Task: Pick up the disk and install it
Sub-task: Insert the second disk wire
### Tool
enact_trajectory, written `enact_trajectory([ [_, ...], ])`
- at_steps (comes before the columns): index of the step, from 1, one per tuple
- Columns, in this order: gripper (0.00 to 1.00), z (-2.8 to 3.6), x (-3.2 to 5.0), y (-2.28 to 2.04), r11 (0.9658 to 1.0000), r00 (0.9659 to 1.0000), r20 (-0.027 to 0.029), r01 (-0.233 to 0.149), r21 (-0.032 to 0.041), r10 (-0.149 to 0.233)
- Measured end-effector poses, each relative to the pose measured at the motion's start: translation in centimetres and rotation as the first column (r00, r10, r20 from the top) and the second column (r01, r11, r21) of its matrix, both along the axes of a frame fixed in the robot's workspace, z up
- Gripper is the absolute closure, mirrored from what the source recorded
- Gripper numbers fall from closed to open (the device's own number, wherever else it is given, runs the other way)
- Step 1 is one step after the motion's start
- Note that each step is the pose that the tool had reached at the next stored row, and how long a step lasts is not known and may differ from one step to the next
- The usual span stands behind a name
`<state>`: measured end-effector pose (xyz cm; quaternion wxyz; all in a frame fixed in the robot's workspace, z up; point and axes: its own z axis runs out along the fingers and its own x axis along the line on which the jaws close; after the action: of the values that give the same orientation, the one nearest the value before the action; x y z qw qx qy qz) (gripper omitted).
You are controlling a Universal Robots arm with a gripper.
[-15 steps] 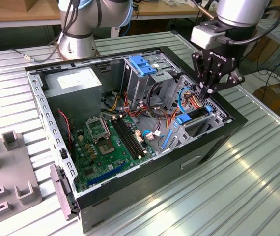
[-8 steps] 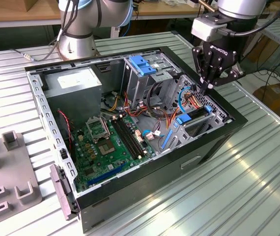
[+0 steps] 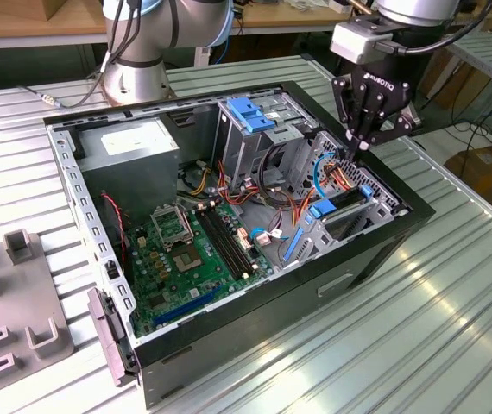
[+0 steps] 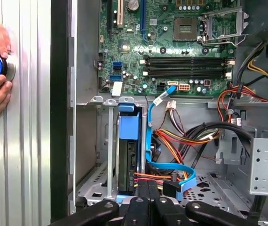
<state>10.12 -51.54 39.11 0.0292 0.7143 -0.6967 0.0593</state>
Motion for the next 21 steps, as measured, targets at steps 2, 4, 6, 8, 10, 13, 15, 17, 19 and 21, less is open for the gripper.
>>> enact_trajectory([
  [2,0.89,0.14,0.0,0.4,1.0,1.0,-0.0032,0.0,-0.0001,0.0],
  [4,0.89,0.25,0.0,0.83,1.0,1.0,-0.0085,-0.001,0.0002,0.001],
  [6,0.89,0.33,0.01,1.26,1.0,0.9999,-0.0136,-0.002,-0.0002,0.002],
  [8,0.89,0.33,0.01,1.75,1.0,0.9999,-0.0167,-0.002,0.0001,0.002],
  [10,0.89,0.34,0.02,1.97,1.0,0.9998,-0.0177,-0.003,0.0,0.003],
  [13,0.89,0.34,0.01,1.97,1.0,0.9998,-0.0179,-0.003,-0.0004,0.003],
  [15,0.89,0.34,0.01,1.97,1.0,0.9998,-0.0179,-0.003,-0.0004,0.003],
  [17,0.89,0.33,0.01,1.97,1.0,0.9998,-0.0179,-0.003,-0.0004,0.003],
  [19,0.76,0.3,0.02,1.98,1.0,0.9998,-0.018,-0.003,-0.0002,0.003],
  [21,0.7,0.24,0.01,2.0,1.0,0.9998,-0.018,-0.003,0.0,0.003],
])
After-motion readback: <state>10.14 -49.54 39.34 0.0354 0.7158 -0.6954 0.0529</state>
